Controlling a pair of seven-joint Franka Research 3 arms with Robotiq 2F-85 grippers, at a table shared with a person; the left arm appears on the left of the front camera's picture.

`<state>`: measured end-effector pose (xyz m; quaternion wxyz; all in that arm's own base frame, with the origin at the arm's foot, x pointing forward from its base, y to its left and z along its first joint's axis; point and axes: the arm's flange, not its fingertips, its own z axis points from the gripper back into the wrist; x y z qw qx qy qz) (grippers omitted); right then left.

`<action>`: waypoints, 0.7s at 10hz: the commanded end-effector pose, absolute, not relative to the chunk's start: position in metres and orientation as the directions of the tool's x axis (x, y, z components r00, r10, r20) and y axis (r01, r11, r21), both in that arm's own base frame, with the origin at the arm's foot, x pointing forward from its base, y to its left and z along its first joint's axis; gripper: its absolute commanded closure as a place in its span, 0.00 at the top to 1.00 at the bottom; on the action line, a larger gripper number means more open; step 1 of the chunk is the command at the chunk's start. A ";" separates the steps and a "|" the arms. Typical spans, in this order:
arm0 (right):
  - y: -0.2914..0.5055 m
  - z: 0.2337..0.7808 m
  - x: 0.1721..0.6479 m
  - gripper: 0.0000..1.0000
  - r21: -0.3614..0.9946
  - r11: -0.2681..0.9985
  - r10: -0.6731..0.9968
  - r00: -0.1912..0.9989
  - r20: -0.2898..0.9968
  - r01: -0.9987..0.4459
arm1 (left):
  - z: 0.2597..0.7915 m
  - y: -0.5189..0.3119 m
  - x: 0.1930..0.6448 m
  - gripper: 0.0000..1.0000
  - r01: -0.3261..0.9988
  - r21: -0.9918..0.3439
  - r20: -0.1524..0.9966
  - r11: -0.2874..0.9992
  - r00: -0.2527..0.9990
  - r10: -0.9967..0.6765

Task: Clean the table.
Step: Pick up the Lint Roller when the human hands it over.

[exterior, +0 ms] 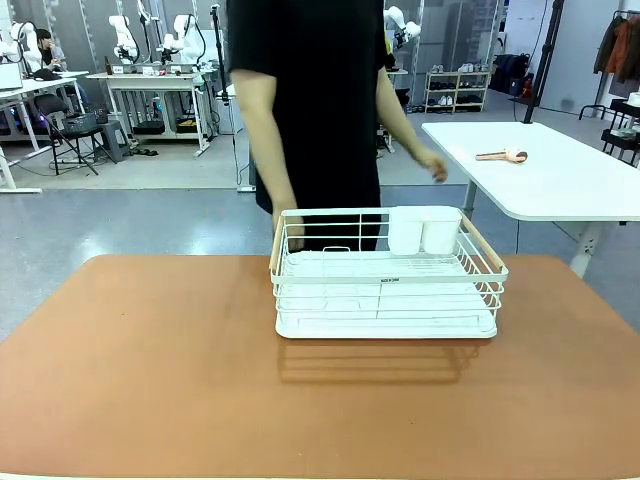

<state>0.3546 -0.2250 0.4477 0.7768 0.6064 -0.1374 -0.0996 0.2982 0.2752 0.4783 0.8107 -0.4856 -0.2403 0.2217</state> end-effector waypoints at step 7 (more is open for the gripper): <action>-0.224 0.450 0.353 1.00 0.970 0.240 -0.316 0.941 0.118 -0.041 | 0.478 0.279 0.296 1.00 -0.103 -0.892 0.191 0.439 0.796 0.575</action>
